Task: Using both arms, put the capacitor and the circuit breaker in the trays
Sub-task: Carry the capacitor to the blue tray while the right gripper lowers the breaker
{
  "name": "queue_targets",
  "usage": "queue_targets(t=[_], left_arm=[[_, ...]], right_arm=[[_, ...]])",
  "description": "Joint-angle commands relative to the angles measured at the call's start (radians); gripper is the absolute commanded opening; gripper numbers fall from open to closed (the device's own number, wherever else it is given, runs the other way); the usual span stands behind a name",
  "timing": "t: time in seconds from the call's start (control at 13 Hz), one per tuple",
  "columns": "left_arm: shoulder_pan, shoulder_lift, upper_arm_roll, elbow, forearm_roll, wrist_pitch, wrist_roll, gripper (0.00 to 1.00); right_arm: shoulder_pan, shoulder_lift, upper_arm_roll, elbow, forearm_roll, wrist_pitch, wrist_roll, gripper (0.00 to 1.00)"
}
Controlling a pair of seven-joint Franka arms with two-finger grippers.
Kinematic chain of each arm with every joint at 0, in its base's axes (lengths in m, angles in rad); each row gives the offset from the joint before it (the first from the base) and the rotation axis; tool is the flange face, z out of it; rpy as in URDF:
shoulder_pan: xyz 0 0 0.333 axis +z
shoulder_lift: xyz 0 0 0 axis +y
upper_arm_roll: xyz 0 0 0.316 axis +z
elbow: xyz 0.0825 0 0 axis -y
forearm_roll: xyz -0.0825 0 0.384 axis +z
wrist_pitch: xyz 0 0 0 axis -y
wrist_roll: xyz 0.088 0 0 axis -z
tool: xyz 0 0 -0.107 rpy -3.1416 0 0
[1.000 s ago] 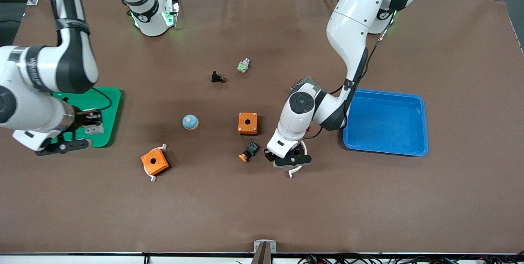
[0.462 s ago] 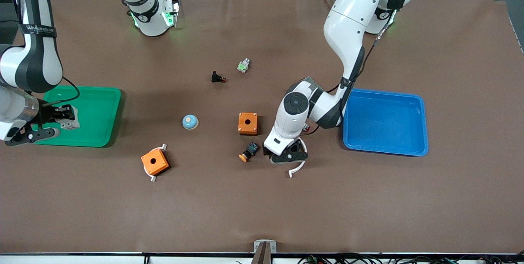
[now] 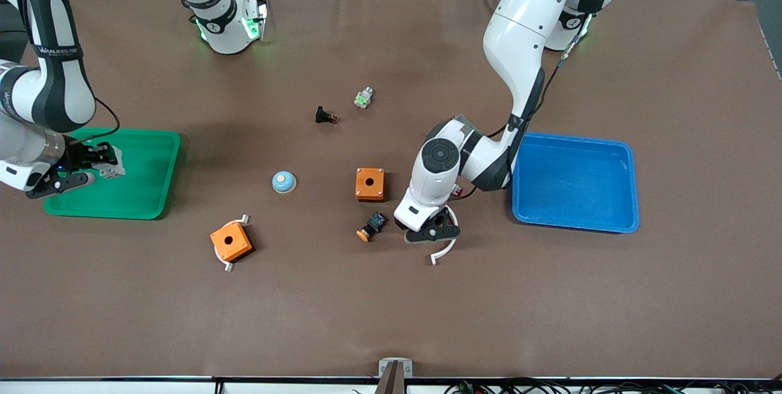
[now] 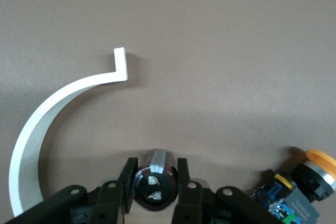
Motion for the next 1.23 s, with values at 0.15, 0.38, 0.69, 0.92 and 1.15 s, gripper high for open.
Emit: queue_targets(t=[0.15,0.38,0.69,0.92,1.15], left_arm=[[0.044,-0.114,0.011,-0.014,0.004,-0.123,-0.007,0.10],[0.109,-0.205,0.010,-0.018,0.004,-0.305,0.016,0.09],[0.219,-0.361,0.007,-0.179,0.002,-0.430,0.155,0.02],[0.323,-0.446,0.007,-0.303,0.002,-0.432,0.266,0.02],[0.432,-0.506,0.005,-0.423,0.002,-0.421,0.433,0.01]], right_arm=[[-0.031,0.024,0.021,-0.084,0.025,0.130,-0.043,0.08],[-0.038,0.067,0.021,-0.084,0.028,0.173,-0.045,0.08],[-0.040,0.109,0.024,-0.078,0.030,0.231,-0.051,0.16],[-0.035,0.127,0.025,-0.075,0.062,0.247,-0.050,0.16],[-0.032,0.150,0.032,-0.064,0.079,0.247,-0.050,0.27]])
